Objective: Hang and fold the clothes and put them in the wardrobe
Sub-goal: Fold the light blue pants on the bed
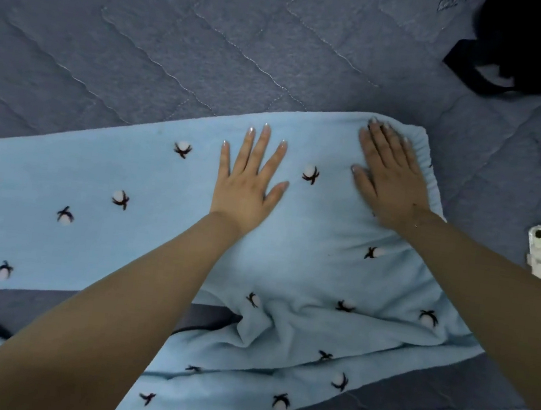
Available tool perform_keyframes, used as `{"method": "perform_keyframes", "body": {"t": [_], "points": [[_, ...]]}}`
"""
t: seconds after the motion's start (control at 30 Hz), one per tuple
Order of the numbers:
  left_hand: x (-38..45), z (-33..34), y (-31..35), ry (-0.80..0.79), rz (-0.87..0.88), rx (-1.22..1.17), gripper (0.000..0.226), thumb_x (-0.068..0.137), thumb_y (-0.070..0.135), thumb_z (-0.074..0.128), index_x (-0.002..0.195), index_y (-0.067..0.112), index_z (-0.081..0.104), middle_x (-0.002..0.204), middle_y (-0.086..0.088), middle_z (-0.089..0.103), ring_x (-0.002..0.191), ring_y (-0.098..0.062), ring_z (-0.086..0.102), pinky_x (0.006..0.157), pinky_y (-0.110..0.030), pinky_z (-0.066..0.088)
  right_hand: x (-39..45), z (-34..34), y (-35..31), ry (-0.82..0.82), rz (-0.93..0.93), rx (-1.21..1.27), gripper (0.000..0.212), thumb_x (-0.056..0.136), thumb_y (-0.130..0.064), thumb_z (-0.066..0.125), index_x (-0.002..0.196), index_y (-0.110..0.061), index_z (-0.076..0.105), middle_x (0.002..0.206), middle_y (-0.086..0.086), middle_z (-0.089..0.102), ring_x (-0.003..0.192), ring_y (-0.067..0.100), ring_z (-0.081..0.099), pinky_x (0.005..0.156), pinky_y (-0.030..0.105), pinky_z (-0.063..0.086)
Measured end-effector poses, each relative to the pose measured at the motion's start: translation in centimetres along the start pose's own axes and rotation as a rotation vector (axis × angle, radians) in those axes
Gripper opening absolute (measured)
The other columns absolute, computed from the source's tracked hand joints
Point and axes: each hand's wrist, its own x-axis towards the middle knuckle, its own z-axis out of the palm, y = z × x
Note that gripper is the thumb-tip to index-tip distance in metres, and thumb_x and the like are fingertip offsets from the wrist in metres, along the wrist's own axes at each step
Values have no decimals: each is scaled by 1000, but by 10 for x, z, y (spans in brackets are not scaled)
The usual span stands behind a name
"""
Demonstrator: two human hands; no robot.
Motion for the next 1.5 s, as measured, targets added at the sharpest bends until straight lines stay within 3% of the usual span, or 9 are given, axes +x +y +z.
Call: {"method": "perform_keyframes", "body": {"t": [0.33, 0.5, 0.63, 0.8, 0.9, 1.03, 1.17, 1.3, 1.5], "points": [[-153, -29, 85, 48, 251, -385, 50, 95, 16, 58, 142, 5, 45, 154, -19, 31, 141, -34, 33, 117, -51, 23, -193, -15, -63, 137, 294, 539, 37, 96, -1, 55, 133, 1, 54, 152, 19, 32, 138, 30, 35, 116, 35, 26], [-225, -7, 113, -217, 239, -555, 34, 93, 8, 57, 127, 4, 61, 139, -17, 52, 127, -32, 51, 108, -43, 39, -283, -3, -79, 147, 368, 559, 30, 94, 2, 56, 123, -1, 62, 136, 16, 51, 122, 29, 49, 104, 42, 44], [-269, 17, 132, -138, 252, -459, 34, 79, 9, 75, 112, 9, 71, 117, -11, 66, 106, -28, 64, 97, -38, 46, -324, 13, -90, 215, 614, 838, 21, 97, -1, 54, 112, -15, 60, 111, 7, 58, 98, 16, 58, 91, 18, 48], [-289, 50, 147, -208, 31, -250, 76, 90, 42, 62, 153, 24, 25, 154, -5, 31, 137, -24, 33, 114, -37, 24, -321, 35, -73, 95, 1249, 1464, 35, 96, -34, 60, 125, -16, 53, 121, 5, 61, 100, 13, 61, 77, 25, 52], [-284, 60, 154, -224, -120, -139, 79, 89, 40, 61, 154, 27, 19, 148, -3, 33, 135, -24, 31, 116, -44, 14, -303, 38, -57, 70, 1224, 1673, 43, 94, -40, 61, 130, -17, 55, 124, 3, 62, 108, 19, 62, 82, 31, 53], [-274, 62, 168, -218, -240, -265, 59, 83, 12, 60, 140, 20, 45, 122, -8, 53, 110, -29, 51, 88, -37, 36, -286, 35, -39, 90, 1208, 1709, 50, 92, -40, 63, 135, -17, 53, 126, 4, 62, 112, 23, 60, 95, 41, 53], [-296, 52, 177, -289, -261, -511, 53, 86, 10, 62, 137, 18, 51, 125, -10, 54, 108, -29, 56, 86, -34, 44, -289, 24, -23, 160, 1389, 1701, 41, 95, -36, 61, 126, -11, 56, 120, 8, 61, 107, 23, 60, 94, 39, 53], [-327, 31, 188, -275, -227, -539, 41, 87, 17, 66, 128, 17, 61, 121, -6, 61, 107, -28, 60, 84, -33, 47, -316, 13, -22, 158, 1386, 1632, 15, 98, -24, 58, 106, -11, 62, 111, 8, 64, 85, 16, 61, 71, 30, 56], [-340, -1, 191, -203, -225, -527, 21, 86, 26, 71, 105, 18, 72, 97, -2, 62, 97, -24, 59, 70, -23, 38, -328, -8, -21, 136, 1226, 1682, 20, 98, -16, 53, 115, -8, 61, 113, 6, 65, 97, 18, 63, 59, 22, 58]]}}
